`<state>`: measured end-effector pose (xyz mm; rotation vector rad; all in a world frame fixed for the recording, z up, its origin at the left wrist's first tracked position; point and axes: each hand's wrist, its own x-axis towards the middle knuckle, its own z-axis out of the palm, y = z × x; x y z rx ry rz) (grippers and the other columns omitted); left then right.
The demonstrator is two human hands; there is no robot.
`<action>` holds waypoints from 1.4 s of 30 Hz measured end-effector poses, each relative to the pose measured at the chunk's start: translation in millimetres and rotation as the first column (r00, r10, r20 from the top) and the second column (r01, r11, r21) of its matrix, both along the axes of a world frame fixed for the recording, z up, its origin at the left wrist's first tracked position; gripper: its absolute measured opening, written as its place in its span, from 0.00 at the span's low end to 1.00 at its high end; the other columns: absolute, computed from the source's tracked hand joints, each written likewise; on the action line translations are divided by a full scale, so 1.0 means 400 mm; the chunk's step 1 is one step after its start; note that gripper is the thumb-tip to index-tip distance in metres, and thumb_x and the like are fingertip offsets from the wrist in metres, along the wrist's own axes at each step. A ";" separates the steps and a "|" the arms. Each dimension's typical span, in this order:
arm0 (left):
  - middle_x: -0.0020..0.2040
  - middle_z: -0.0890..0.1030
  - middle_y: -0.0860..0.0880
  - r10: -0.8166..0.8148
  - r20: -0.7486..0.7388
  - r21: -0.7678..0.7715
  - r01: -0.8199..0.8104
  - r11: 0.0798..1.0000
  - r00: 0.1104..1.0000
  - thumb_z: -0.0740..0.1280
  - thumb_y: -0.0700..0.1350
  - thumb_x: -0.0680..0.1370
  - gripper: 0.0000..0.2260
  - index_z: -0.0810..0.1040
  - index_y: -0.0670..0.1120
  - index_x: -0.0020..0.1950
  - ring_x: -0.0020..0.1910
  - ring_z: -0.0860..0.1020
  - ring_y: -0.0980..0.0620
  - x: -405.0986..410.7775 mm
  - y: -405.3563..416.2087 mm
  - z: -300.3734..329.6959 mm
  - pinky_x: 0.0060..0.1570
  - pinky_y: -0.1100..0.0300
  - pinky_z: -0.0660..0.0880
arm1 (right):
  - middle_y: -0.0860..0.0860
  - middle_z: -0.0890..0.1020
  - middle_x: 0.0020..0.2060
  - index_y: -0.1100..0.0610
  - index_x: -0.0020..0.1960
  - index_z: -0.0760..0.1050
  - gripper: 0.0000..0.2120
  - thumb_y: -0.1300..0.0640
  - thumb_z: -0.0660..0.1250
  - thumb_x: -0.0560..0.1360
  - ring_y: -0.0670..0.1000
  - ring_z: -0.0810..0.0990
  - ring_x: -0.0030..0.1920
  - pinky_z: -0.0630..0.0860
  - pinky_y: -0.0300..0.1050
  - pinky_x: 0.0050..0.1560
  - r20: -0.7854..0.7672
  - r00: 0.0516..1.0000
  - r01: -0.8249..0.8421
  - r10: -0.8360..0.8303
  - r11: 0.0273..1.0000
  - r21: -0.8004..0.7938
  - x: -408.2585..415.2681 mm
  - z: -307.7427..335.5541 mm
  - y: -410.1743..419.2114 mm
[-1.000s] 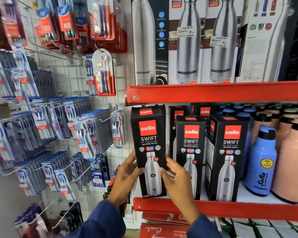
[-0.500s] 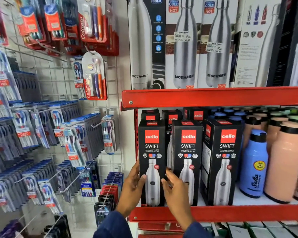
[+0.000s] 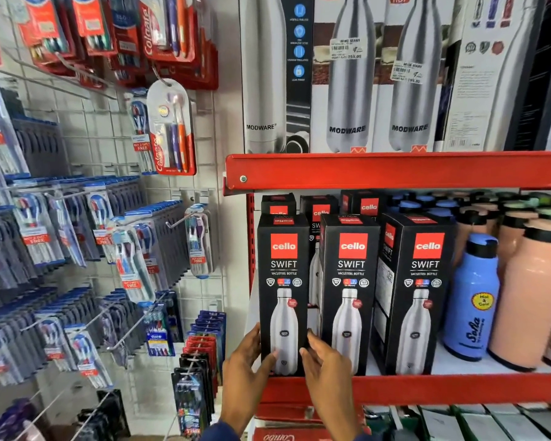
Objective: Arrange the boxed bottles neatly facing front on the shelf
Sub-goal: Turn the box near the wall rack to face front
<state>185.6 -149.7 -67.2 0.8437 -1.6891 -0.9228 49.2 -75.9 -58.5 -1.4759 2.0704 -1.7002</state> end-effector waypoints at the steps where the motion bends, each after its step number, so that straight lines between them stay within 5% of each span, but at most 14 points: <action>1: 0.50 0.79 0.76 0.011 0.011 -0.004 -0.011 1.000 1.000 0.76 0.42 0.73 0.27 0.72 0.59 0.67 0.56 0.80 0.68 0.001 0.002 -0.004 0.61 0.66 0.76 | 0.52 0.82 0.58 0.58 0.65 0.74 0.19 0.59 0.69 0.75 0.38 0.79 0.52 0.72 0.31 0.59 -0.006 1.000 0.006 -0.006 1.000 0.009 0.001 -0.004 0.002; 3: 0.47 0.78 0.79 0.021 0.020 0.011 -0.021 1.000 1.000 0.75 0.40 0.73 0.26 0.73 0.56 0.67 0.54 0.79 0.71 0.001 0.005 -0.010 0.62 0.65 0.75 | 0.52 0.82 0.58 0.58 0.65 0.74 0.19 0.60 0.69 0.75 0.37 0.79 0.52 0.70 0.25 0.58 -0.007 1.000 0.009 -0.009 1.000 0.024 0.003 -0.014 0.004; 8: 0.48 0.76 0.75 0.032 0.013 0.063 -0.033 0.997 0.999 0.73 0.37 0.74 0.25 0.73 0.48 0.70 0.48 0.75 0.81 0.005 0.013 -0.017 0.52 0.82 0.70 | 0.52 0.82 0.58 0.58 0.65 0.74 0.19 0.61 0.69 0.75 0.42 0.81 0.55 0.67 0.21 0.56 0.013 1.000 0.009 -0.009 0.999 0.031 0.007 -0.027 0.005; 11: 0.44 0.76 0.80 0.034 0.044 0.057 -0.036 0.998 0.998 0.73 0.38 0.74 0.25 0.73 0.49 0.70 0.48 0.76 0.79 0.010 0.020 -0.014 0.51 0.82 0.70 | 0.52 0.83 0.57 0.59 0.64 0.75 0.18 0.62 0.68 0.75 0.40 0.80 0.53 0.67 0.19 0.54 0.017 1.000 0.018 -0.019 1.000 0.025 0.005 -0.030 0.006; 15: 0.51 0.75 0.70 0.040 0.022 0.056 -0.041 0.998 0.999 0.74 0.38 0.74 0.25 0.73 0.47 0.70 0.44 0.74 0.82 0.015 0.031 -0.005 0.49 0.83 0.69 | 0.51 0.84 0.55 0.58 0.63 0.76 0.16 0.62 0.68 0.75 0.34 0.79 0.49 0.68 0.19 0.54 0.016 0.999 0.032 -0.033 0.999 0.025 0.004 -0.032 0.008; 17: 0.48 0.75 0.77 0.037 0.037 0.058 -0.039 0.998 0.999 0.74 0.38 0.74 0.26 0.72 0.50 0.70 0.45 0.74 0.82 0.016 0.033 -0.003 0.49 0.83 0.69 | 0.51 0.84 0.54 0.58 0.62 0.77 0.16 0.62 0.68 0.75 0.28 0.77 0.45 0.68 0.19 0.53 0.017 0.999 0.039 -0.040 0.999 0.023 0.002 -0.033 0.009; 19: 0.44 0.74 0.81 0.034 0.057 0.053 -0.037 0.998 0.998 0.73 0.39 0.74 0.26 0.71 0.52 0.70 0.46 0.75 0.81 0.018 0.037 -0.001 0.49 0.83 0.70 | 0.51 0.84 0.55 0.57 0.62 0.77 0.16 0.62 0.68 0.75 0.31 0.78 0.47 0.67 0.18 0.52 0.012 0.999 0.051 -0.052 0.998 0.027 0.004 -0.034 0.010; 22: 0.52 0.75 0.72 0.039 0.056 0.039 -0.041 0.998 0.998 0.74 0.39 0.74 0.25 0.73 0.50 0.70 0.46 0.75 0.81 0.022 0.038 -0.005 0.51 0.81 0.70 | 0.51 0.84 0.56 0.57 0.62 0.77 0.16 0.63 0.68 0.75 0.36 0.79 0.50 0.65 0.16 0.49 0.009 0.997 0.073 -0.073 0.997 0.034 0.008 -0.038 0.011; 25: 0.48 0.75 0.78 0.025 0.060 0.052 -0.028 0.998 0.998 0.73 0.39 0.74 0.24 0.74 0.51 0.69 0.48 0.75 0.80 0.025 0.042 -0.007 0.52 0.81 0.70 | 0.51 0.83 0.56 0.56 0.63 0.76 0.17 0.63 0.68 0.74 0.36 0.78 0.49 0.67 0.18 0.50 0.009 0.997 0.079 -0.079 0.996 0.042 0.013 -0.041 0.015; 30: 0.59 0.78 0.59 0.033 0.047 0.054 -0.036 0.998 0.998 0.73 0.39 0.75 0.24 0.73 0.48 0.70 0.45 0.73 0.83 0.027 0.045 -0.009 0.50 0.83 0.69 | 0.51 0.84 0.56 0.56 0.62 0.77 0.17 0.63 0.68 0.74 0.38 0.80 0.50 0.67 0.18 0.50 0.023 0.996 0.083 -0.084 0.996 0.039 0.018 -0.037 0.020; 33: 0.62 0.81 0.52 0.049 0.083 0.042 -0.053 0.998 0.995 0.73 0.42 0.75 0.24 0.73 0.49 0.70 0.47 0.76 0.78 0.031 0.039 -0.009 0.48 0.83 0.70 | 0.51 0.84 0.55 0.57 0.62 0.77 0.16 0.63 0.69 0.74 0.38 0.80 0.50 0.66 0.16 0.49 0.038 0.996 0.078 -0.079 0.997 0.025 0.017 -0.035 0.026; 36: 0.62 0.82 0.49 0.136 0.065 0.042 -0.139 0.989 0.989 0.74 0.46 0.74 0.25 0.74 0.51 0.70 0.56 0.80 0.61 0.039 0.042 -0.019 0.42 0.82 0.72 | 0.50 0.85 0.53 0.56 0.61 0.78 0.16 0.64 0.69 0.74 0.37 0.81 0.48 0.69 0.20 0.50 0.084 0.994 0.070 -0.071 0.997 0.007 0.015 -0.041 0.049; 39: 0.57 0.84 0.55 0.255 -0.052 -0.089 -0.259 0.962 0.966 0.73 0.46 0.74 0.17 0.78 0.59 0.61 0.51 0.81 0.63 0.040 0.068 -0.011 0.46 0.73 0.76 | 0.50 0.86 0.49 0.56 0.58 0.80 0.16 0.66 0.71 0.72 0.36 0.83 0.44 0.73 0.23 0.49 0.188 0.979 0.091 -0.083 0.995 -0.035 0.002 -0.052 0.083; 42: 0.48 0.84 0.57 0.260 -0.126 -0.252 -0.284 0.925 0.957 0.72 0.39 0.75 0.12 0.82 0.57 0.51 0.47 0.83 0.61 0.016 0.112 0.014 0.48 0.68 0.79 | 0.51 0.87 0.45 0.56 0.55 0.82 0.14 0.65 0.72 0.71 0.36 0.83 0.40 0.73 0.21 0.44 0.265 0.953 0.175 -0.145 0.980 -0.096 -0.021 -0.051 0.115</action>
